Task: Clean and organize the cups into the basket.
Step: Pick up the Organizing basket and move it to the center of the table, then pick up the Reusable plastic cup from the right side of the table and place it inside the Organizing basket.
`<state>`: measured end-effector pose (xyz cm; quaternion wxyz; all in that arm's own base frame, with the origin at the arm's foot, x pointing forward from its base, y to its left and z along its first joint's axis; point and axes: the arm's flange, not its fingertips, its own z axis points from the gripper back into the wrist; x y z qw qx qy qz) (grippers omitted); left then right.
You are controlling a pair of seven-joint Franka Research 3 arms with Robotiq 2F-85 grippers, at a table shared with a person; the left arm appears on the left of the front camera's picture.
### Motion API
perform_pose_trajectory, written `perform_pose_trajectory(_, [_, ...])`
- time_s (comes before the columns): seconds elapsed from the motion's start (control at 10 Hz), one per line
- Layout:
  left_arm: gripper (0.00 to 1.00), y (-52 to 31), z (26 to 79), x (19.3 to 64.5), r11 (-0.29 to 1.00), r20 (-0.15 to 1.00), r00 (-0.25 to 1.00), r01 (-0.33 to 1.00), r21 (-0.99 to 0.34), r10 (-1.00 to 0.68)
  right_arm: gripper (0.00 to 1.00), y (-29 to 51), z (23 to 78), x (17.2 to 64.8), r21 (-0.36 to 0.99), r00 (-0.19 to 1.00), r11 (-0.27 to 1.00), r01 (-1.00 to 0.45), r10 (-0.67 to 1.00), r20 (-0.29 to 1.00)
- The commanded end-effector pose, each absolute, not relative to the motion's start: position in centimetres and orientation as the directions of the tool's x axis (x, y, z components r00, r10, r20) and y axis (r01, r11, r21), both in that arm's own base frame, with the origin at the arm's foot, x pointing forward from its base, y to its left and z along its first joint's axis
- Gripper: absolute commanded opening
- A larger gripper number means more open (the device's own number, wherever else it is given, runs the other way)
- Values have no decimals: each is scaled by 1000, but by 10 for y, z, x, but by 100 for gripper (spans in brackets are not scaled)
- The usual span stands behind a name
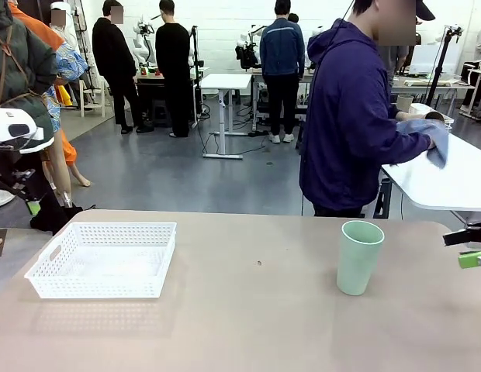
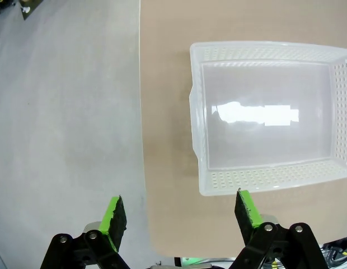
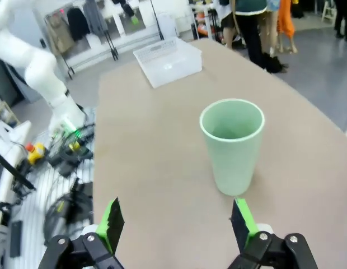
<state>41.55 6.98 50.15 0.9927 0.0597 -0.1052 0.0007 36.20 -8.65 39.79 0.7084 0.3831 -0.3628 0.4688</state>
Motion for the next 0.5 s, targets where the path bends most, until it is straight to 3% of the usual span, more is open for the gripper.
perform_pose_trajectory(0.0, [100,59,498,436,991,209,978,-31,133,3,100,-81,377,383,123,230,258,-958,444,866])
perform_pose_trajectory(0.4, [100,58,486,464,988,191,981,-51,147,22,100,-77,353,401,162,267,254,-953,464,845])
